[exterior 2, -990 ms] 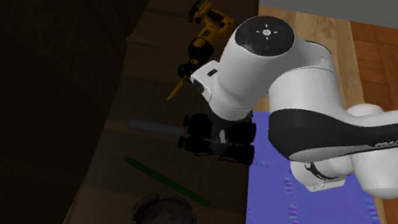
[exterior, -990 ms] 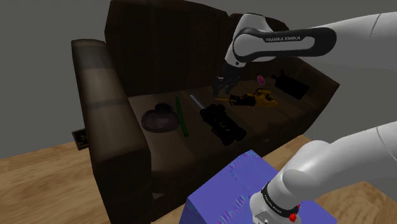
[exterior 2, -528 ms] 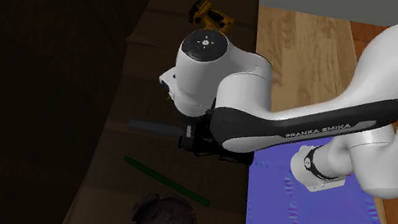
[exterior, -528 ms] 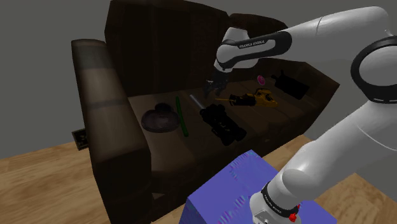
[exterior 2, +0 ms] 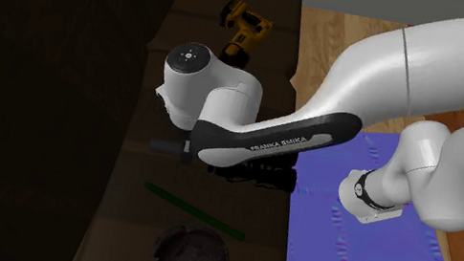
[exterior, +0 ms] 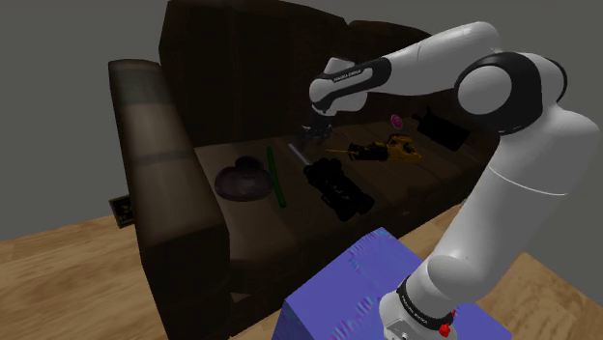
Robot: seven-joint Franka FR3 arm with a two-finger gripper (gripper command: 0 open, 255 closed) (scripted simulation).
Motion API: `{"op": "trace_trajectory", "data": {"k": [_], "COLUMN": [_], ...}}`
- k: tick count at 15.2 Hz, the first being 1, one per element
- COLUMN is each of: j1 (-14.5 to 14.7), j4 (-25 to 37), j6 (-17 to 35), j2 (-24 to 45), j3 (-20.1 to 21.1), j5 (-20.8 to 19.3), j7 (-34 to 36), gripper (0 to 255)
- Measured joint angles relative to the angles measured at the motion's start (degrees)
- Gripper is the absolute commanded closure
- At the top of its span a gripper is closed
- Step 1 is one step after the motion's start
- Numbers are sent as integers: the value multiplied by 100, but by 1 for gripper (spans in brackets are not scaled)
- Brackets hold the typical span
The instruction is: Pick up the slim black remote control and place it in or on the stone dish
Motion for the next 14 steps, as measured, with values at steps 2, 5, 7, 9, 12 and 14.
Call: {"op": "trace_trajectory", "data": {"k": [2, 5, 7, 9, 12, 14], "j1": [-46, -76, -76, -76, -84, -84], "j4": [336, 452, 445, 427, 405, 399], "j6": [83, 218, 344, 465, 560, 572], "j2": [431, 689, 808, 911, 987, 991], "j3": [3, 14, 29, 44, 52, 53], "j5": [113, 186, 218, 248, 271, 273], "j7": [-80, -140, -156, -173, -197, -199], "gripper": [0, 0, 0, 0, 0, 0]}}
